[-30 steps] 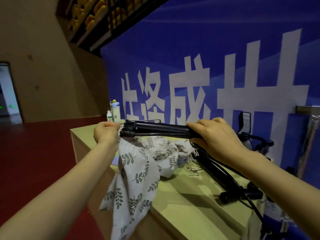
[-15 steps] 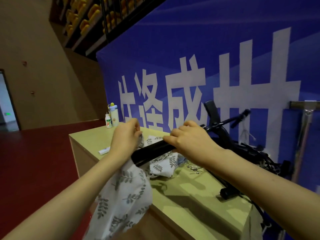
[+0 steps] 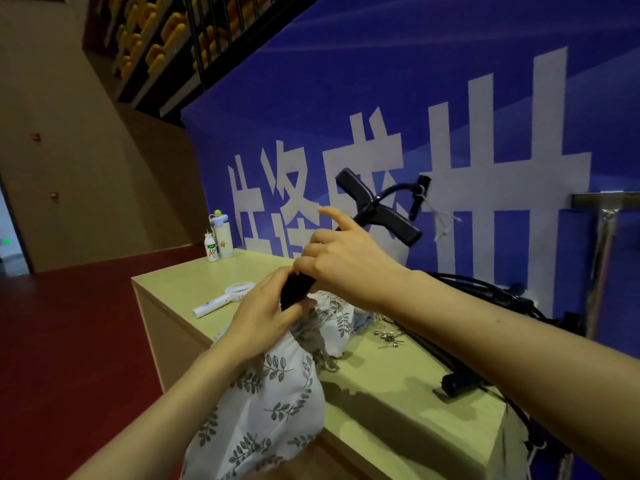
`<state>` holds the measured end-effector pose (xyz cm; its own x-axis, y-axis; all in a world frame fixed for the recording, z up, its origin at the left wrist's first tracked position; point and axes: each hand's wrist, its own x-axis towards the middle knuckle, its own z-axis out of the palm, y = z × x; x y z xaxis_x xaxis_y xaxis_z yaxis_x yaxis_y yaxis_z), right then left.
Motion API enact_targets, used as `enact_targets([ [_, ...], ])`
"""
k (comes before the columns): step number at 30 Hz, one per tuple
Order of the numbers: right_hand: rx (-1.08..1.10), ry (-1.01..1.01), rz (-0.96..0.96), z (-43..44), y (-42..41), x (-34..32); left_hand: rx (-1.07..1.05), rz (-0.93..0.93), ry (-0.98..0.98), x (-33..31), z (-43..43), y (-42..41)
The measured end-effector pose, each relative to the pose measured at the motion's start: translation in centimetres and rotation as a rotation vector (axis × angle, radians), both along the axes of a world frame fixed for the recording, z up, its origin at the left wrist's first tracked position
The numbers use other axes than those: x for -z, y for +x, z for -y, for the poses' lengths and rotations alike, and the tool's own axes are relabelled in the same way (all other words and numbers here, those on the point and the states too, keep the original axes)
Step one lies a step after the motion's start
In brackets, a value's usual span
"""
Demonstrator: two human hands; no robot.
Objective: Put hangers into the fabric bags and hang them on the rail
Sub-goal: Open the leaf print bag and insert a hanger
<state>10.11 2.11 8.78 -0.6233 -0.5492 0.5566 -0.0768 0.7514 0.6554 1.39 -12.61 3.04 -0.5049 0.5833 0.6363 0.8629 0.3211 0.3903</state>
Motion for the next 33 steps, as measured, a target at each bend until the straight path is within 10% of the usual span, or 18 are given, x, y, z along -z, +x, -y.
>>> enact_targets([
  [5, -0.299, -0.476, -0.362, 0.6, 0.6, 3.3, -0.014, 0.026, 0.233, -0.4, -0.6, -0.1],
  [10, 0.087, -1.261, 0.458, 2.4, -0.4, 5.6, -0.033, 0.175, 0.369, -0.8, -0.8, 0.3],
  [16, 0.255, -1.197, 0.483, 3.4, -2.8, 5.9, -0.097, 0.353, 0.489, 0.0, -1.0, 0.2],
  [23, 0.018, -2.014, 0.542, 1.4, -4.1, 4.4, -0.071, 0.695, 0.649, 0.1, -0.3, -0.3],
  [33, -0.209, -2.436, 0.561, 0.2, -3.1, 2.9, 0.293, 1.177, 0.77, -1.5, -0.3, 1.3],
])
